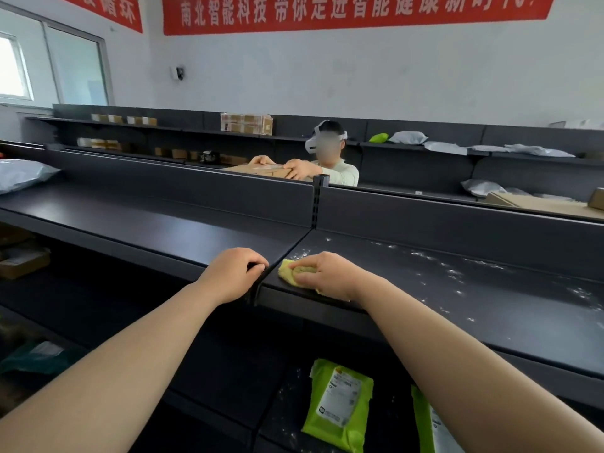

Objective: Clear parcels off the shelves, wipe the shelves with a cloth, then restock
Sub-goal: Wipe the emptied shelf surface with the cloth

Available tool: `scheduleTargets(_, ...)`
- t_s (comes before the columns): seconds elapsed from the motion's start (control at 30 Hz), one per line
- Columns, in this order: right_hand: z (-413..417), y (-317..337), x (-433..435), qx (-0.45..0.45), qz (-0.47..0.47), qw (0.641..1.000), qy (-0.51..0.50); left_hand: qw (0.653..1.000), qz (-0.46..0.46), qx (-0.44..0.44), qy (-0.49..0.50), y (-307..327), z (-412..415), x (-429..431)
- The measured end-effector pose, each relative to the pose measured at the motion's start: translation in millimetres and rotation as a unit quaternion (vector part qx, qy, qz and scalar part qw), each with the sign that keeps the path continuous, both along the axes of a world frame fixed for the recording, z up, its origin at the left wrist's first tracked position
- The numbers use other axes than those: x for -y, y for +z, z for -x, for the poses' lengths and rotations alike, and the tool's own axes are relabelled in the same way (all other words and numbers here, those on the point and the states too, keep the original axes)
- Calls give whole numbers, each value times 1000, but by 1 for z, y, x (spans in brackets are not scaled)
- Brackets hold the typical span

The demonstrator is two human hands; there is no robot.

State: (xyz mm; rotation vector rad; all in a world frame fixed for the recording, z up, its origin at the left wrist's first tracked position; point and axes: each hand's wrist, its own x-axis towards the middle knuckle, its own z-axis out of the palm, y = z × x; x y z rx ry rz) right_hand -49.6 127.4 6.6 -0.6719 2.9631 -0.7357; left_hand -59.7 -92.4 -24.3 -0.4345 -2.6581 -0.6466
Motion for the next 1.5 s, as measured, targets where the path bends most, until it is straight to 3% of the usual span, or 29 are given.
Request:
scheduleTargets(0.27,23,0,-22,-28,-34,972,-233,998,39,3,-51,4,35,17)
scheduleTargets(0.33,10,0,-11,-39,5,976,-216,997,43,1,-60,5,40,18)
scheduleTargets(0.47,-1,-6,24,-42,-31,994,-98,996,47,4,-73,5,51,21)
scheduleTargets(0.57,16,-3,45,-27,-16,997,-70,997,40,5,-70,7,56,22)
scheduleTargets(0.93,81,0,-5,12,-88,953,-290,993,90,-7,-75,10,72,8)
scheduleTargets(1.17,81,-5,29,-2,-64,976,-209,990,102,20,-98,13,86,-5)
scheduleTargets(1.5,156,2,30,30,-96,958,-269,986,143,17,-87,9,102,-25)
